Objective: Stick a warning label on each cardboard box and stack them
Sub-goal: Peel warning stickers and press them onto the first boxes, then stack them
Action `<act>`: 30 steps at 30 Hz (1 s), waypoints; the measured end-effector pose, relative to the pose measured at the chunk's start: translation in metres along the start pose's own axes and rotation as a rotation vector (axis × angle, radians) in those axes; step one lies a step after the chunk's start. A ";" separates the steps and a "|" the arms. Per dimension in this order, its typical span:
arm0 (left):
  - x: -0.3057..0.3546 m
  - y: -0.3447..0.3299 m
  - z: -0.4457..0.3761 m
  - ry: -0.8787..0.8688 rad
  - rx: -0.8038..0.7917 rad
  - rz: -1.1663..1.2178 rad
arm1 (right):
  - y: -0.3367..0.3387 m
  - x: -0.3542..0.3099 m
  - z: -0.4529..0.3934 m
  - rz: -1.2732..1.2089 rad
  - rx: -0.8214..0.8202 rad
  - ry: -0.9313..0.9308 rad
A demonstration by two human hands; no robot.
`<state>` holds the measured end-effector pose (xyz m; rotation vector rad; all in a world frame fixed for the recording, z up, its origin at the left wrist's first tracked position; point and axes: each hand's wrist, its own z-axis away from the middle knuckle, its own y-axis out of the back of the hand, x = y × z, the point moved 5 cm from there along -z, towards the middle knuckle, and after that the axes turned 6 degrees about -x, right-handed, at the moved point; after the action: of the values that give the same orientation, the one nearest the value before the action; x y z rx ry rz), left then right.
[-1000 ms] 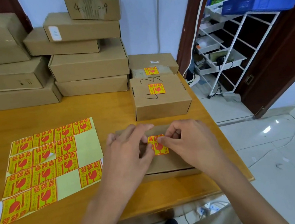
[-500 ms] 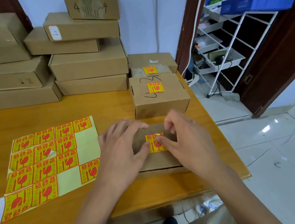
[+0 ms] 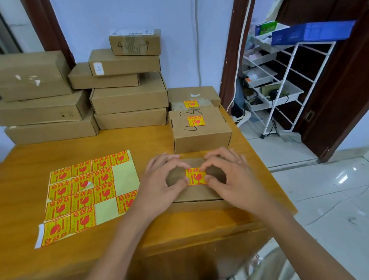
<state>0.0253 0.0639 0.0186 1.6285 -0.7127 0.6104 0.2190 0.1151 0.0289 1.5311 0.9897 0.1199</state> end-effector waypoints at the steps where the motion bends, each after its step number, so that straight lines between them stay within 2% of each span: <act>1: 0.001 0.000 0.001 0.002 0.002 0.000 | 0.000 0.000 0.000 0.001 -0.003 -0.008; 16: 0.004 -0.001 0.005 0.010 0.032 0.027 | -0.004 0.000 0.001 0.003 0.014 0.009; 21: 0.001 -0.002 0.005 -0.006 0.041 0.042 | -0.006 0.008 -0.001 -0.114 -0.015 -0.010; 30: 0.000 -0.002 0.005 0.018 0.065 0.009 | -0.008 0.008 -0.007 -0.149 -0.024 0.032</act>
<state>0.0271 0.0588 0.0164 1.6789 -0.6937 0.6599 0.2160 0.1246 0.0200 1.4323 1.1199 0.0510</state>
